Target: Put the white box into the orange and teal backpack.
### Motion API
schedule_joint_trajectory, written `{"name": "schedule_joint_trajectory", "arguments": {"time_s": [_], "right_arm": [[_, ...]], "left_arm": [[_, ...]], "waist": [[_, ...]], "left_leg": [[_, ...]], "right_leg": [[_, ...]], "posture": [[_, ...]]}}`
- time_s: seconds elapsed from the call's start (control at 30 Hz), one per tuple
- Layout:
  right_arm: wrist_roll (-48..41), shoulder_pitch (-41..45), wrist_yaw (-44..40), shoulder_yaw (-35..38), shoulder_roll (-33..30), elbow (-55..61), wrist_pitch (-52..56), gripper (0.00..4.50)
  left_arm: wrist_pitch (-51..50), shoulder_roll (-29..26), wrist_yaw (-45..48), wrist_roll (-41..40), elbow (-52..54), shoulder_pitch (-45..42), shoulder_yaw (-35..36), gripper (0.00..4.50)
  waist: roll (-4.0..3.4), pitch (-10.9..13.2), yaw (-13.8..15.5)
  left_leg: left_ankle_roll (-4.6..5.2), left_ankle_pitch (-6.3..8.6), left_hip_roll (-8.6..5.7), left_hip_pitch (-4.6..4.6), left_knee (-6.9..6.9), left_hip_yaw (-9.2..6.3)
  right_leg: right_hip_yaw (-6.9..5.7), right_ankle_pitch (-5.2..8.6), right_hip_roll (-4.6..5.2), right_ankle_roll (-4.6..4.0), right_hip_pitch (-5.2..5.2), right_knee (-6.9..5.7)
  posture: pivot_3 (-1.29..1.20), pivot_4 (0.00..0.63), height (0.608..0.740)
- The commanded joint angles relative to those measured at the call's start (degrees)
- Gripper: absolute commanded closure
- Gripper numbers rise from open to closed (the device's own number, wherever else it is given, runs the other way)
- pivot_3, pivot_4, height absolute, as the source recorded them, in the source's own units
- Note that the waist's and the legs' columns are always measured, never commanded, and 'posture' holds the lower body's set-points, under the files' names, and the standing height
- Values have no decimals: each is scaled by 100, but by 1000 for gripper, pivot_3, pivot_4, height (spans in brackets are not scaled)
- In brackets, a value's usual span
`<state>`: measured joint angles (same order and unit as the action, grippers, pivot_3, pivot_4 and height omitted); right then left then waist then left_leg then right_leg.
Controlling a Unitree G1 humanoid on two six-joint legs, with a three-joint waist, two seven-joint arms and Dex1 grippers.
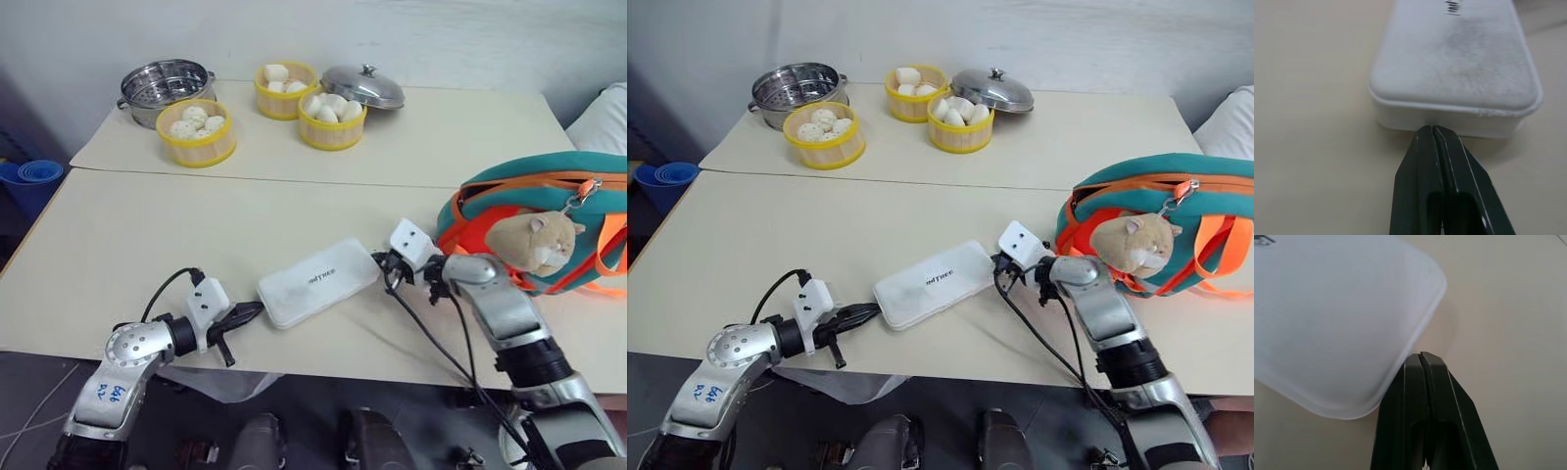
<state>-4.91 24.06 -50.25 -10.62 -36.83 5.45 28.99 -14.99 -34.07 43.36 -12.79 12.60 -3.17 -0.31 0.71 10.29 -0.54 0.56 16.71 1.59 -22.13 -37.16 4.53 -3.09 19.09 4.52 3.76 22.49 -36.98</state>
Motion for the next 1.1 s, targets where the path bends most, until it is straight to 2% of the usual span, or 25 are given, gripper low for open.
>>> {"name": "schedule_joint_trajectory", "arguments": {"time_s": [0.03, 0.27, 0.4, 0.43, 0.5, 0.67, 0.73, 0.87, 0.9, 1.1], "right_arm": [[-409, -303, -540, -40, -197, 709, 111, 4500], [-749, -1332, -517, 673, -804, 1678, 650, 4500], [-739, -1922, -402, 1063, -1043, 1806, 574, 4500], [-710, -2043, -375, 1168, -1126, 1812, 551, 4500], [-709, -2211, -340, 1346, -1242, 1804, 500, 4500], [-725, -2341, -380, 1482, -1445, 1727, 340, 4500], [-708, -2292, -385, 1421, -1475, 1680, 261, 4500], [-648, -2154, -398, 1281, -1467, 1554, 54, 4500], [-626, -2094, -404, 1225, -1458, 1507, 12, 4500], [-415, -1526, -325, 718, -1250, 1207, -181, 4500]], "left_arm": [[239, 157, 98, 118, -89, -248, -330, 4456], [142, 257, 212, 182, -361, -617, -485, 4456], [-349, 7, 395, 45, -384, -608, -365, 4456], [-966, -122, 322, -51, -474, -677, -208, 4050], [-1972, -397, 384, -373, -547, -815, 39, 3554], [-5801, -1499, 1792, -2710, -735, -1566, 316, 2033], [-6449, -1531, 1795, -2887, -1283, -2062, 303, 1429], [-7304, -1199, 1520, -2838, -2376, -3096, 158, 173], [-7498, -1125, 1491, -2857, -2548, -3295, 136, 50], [-7736, -379, 764, -2563, -3458, -3989, 169, 50]], "waist": [[1, 0, 11], [2, -1, 39], [2, -1, 45], [2, -1, 43], [6, -2, 41], [10, 1, -88], [7, 3, -91], [15, 7, -48], [17, 9, -39], [26, 13, -8]], "left_leg": [[0, 0, 0, 0, -2, 0], [0, 0, 3, 4, -1, 0], [0, 0, 3, 4, -2, 0], [0, 0, 3, 4, -2, 0], [0, 0, 4, 4, -2, 0], [-14, -13, 11, 11, 3, -1], [-16, -13, 8, 12, 3, -2], [-15, -15, 4, 1, -10, -3], [-15, -15, 2, 0, -12, -3], [-40, -29, 0, -4, -20, 1]], "right_leg": [[0, 0, 0, 1, 0, -1], [2, -1, -2, 2, -2, -1], [2, -1, -1, 2, -4, 1], [2, -1, -1, 2, -4, 2], [3, -1, -2, 2, -5, 1], [4, 3, -13, -4, -4, -7], [5, 5, -13, -5, -2, -10], [3, 4, -16, -3, 3, -13], [3, 4, -15, -1, 3, -14], [8, 3, -15, 1, 5, -14]], "posture": [[0, 150, 740], [0, 150, 740], [0, 150, 740], [0, 150, 740], [0, 150, 740], [0, 150, 740], [0, 150, 740], [0, 150, 740], [0, 150, 740], [0, 150, 740]]}}
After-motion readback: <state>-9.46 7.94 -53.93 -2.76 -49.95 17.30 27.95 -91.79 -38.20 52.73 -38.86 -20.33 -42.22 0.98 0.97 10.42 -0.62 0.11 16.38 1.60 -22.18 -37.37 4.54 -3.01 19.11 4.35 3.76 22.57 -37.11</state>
